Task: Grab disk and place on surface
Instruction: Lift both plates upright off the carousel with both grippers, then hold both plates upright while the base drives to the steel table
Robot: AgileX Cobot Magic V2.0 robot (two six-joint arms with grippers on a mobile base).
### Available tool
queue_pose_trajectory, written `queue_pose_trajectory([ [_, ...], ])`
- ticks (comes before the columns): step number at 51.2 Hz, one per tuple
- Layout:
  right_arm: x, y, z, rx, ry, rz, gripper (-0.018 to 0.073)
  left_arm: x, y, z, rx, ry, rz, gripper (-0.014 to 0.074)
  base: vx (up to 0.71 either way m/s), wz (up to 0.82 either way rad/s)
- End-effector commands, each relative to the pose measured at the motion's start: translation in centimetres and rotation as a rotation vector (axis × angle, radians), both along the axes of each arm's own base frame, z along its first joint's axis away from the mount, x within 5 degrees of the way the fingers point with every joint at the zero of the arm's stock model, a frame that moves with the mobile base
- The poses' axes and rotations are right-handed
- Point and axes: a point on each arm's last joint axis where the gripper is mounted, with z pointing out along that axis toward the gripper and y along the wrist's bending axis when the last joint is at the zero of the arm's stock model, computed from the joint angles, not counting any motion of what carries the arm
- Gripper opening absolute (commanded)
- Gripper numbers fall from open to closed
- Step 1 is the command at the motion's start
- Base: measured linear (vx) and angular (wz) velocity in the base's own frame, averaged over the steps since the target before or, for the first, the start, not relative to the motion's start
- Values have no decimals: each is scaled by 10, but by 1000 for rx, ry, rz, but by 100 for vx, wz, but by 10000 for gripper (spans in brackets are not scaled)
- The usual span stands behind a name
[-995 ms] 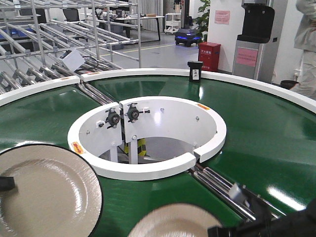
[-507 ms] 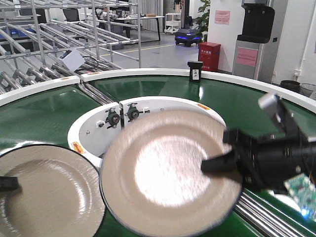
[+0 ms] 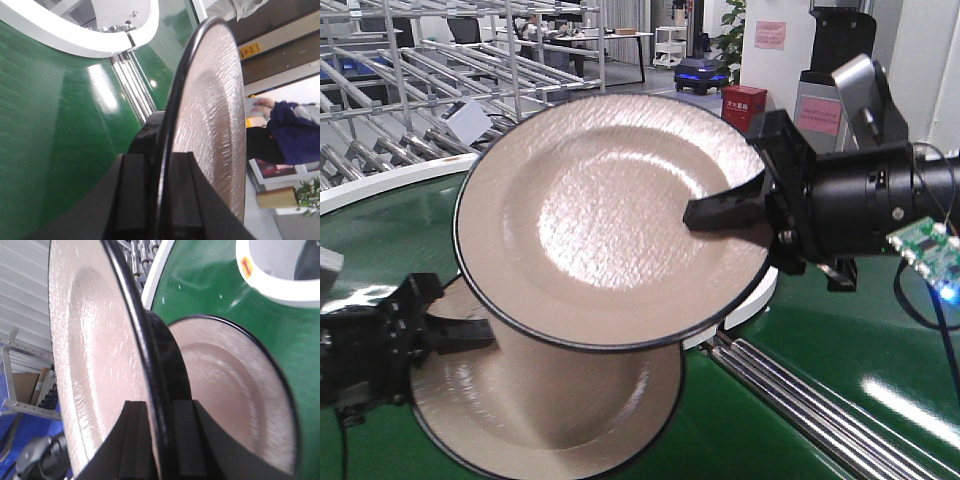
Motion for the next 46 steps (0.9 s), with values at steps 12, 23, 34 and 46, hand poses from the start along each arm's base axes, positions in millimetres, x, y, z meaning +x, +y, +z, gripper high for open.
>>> queue_pose_trajectory([
  [12,-8,-4,37,136,-101,-60,-8,-6,-18,26,-116,-53,51,0,0,0],
  [23,-8,-4,37,136,-101,-60,-8,-6,-18,26,-117,-53,51,1,0,0],
  [34,-8,-4,37,136,-101,-60,-8,-6,-18,26,-117,-53,51,1,0,0],
  [46,-8,-4,37,136,-101,-60,-8,-6,-18,26,-117,-53,51,1,0,0],
])
